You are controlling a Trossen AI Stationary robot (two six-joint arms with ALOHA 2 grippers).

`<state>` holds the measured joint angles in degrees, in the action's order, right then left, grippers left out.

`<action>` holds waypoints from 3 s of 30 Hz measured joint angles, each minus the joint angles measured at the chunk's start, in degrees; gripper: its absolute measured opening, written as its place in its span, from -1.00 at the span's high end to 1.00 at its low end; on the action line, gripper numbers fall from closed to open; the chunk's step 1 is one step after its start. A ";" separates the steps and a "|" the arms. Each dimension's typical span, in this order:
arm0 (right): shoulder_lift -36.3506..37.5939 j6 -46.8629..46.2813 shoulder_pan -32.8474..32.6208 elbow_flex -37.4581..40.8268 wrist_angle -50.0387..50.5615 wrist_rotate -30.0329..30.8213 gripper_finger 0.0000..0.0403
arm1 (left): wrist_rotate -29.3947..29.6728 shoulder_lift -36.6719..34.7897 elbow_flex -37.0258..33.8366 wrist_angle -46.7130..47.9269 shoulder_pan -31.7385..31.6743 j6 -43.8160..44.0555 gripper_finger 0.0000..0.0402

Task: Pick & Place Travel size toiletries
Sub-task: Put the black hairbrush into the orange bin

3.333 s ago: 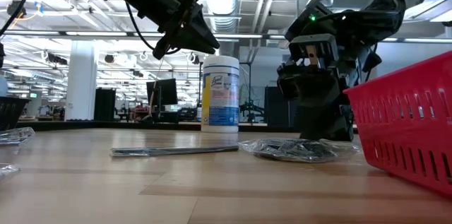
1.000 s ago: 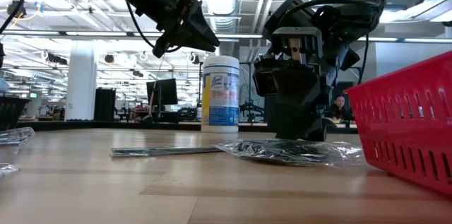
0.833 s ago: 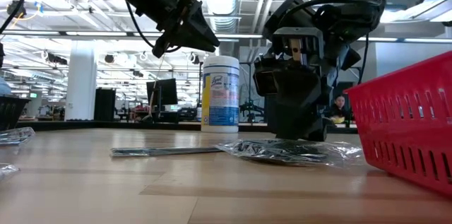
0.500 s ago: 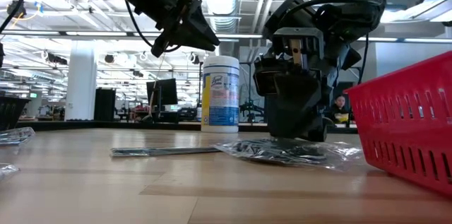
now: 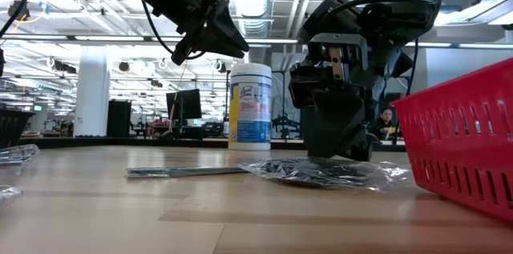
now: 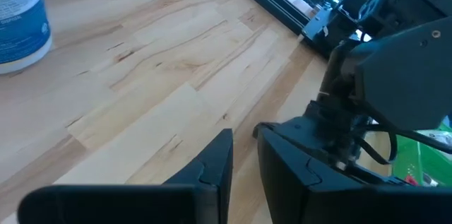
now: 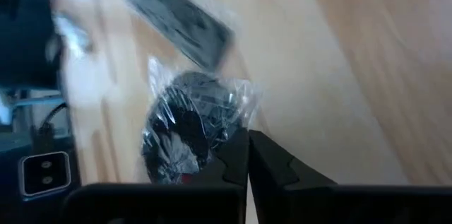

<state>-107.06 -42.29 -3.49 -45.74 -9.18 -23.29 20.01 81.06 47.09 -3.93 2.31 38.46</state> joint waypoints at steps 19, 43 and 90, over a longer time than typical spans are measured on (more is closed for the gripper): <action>11.14 -13.23 0.13 0.26 2.29 9.98 1.00 | -12.08 -0.07 -1.96 -0.03 3.11 -0.40 0.69; 11.04 -16.26 -0.65 0.07 -0.27 11.85 1.00 | -26.16 1.83 -13.38 -18.22 -2.05 6.38 0.55; 11.08 -16.25 -1.75 0.07 -3.24 13.12 1.00 | -41.31 25.97 -7.23 -43.42 -2.32 -1.97 -0.03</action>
<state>-95.98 -58.54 -5.23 -45.67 -12.43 -10.17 -21.30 107.02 39.86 -47.35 -0.01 36.49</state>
